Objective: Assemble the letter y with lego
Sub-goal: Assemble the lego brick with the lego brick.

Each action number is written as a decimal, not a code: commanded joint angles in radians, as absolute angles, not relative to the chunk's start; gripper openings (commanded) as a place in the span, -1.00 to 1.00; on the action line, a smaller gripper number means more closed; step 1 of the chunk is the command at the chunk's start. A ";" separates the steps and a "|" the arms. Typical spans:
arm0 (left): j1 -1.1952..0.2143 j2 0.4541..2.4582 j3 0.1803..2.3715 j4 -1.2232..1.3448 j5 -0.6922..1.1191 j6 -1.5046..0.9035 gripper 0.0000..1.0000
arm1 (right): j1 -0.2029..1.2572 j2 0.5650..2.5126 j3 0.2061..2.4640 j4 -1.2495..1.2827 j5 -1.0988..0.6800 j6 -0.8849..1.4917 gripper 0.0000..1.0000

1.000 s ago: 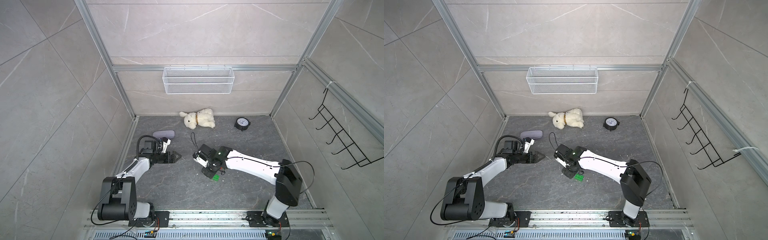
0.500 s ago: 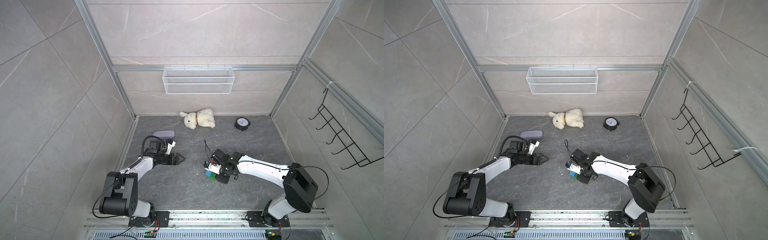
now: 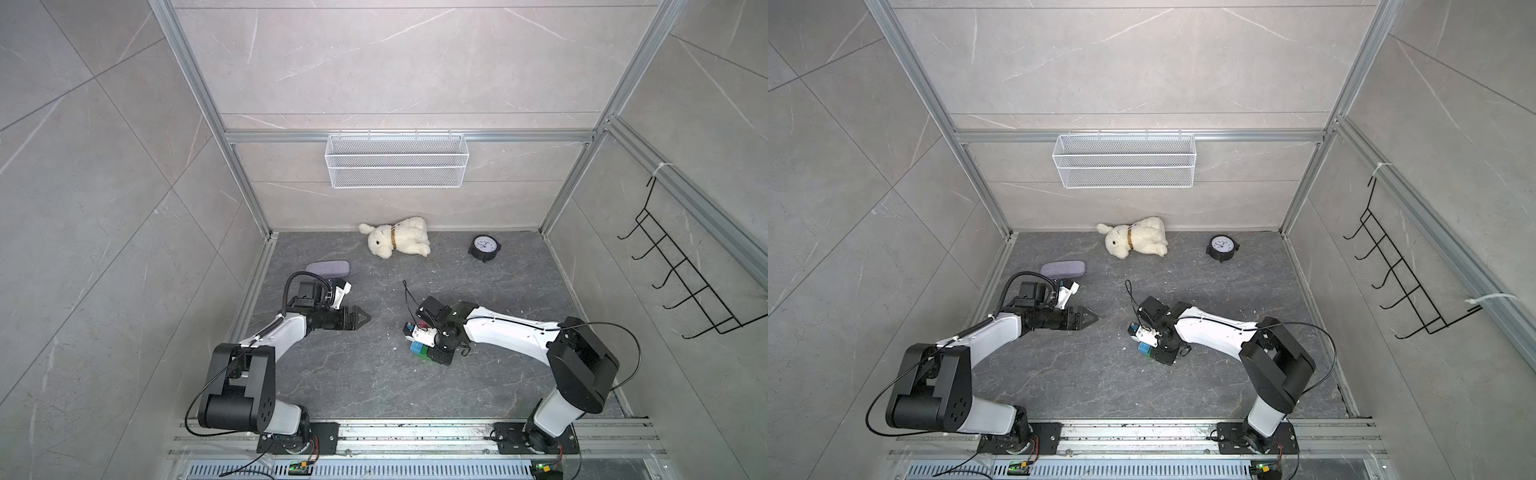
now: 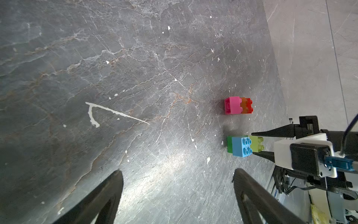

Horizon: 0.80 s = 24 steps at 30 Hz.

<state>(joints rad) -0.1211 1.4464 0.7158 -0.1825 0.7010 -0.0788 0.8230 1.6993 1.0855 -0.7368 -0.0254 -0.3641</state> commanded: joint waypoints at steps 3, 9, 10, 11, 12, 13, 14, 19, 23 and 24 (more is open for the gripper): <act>-0.121 1.442 0.750 -0.186 0.699 -0.070 0.84 | 0.819 1.784 1.109 -0.802 0.013 -0.393 -0.51; -0.120 1.443 0.752 -0.187 0.699 -0.069 0.84 | 0.819 1.832 1.115 -0.836 0.046 -0.414 -0.55; -0.121 1.442 0.752 -0.187 0.698 -0.068 0.84 | 0.819 1.838 1.118 -0.838 0.047 -0.416 -0.55; -0.121 1.442 0.752 -0.186 0.698 -0.068 0.84 | 0.819 1.846 1.122 -0.841 0.049 -0.413 -0.56; -0.121 1.440 0.752 -0.186 0.699 -0.067 0.84 | 0.818 1.855 1.128 -0.846 0.048 -0.413 -0.56; -0.121 1.439 0.752 -0.186 0.699 -0.065 0.84 | 0.819 1.865 1.133 -0.852 0.048 -0.414 -0.57; -0.121 1.437 0.752 -0.187 0.698 -0.062 0.84 | 0.819 1.874 1.140 -0.856 0.049 -0.409 -0.58; -0.121 1.421 0.749 -0.187 0.686 -0.049 0.84 | 0.821 1.909 1.152 -0.863 0.040 -0.402 -0.61; -0.121 1.406 0.747 -0.184 0.680 -0.048 0.84 | 0.820 1.917 1.153 -0.864 0.030 -0.406 -0.62; -0.121 1.401 0.748 -0.183 0.679 -0.050 0.84 | 0.820 1.921 1.154 -0.868 0.025 -0.402 -0.62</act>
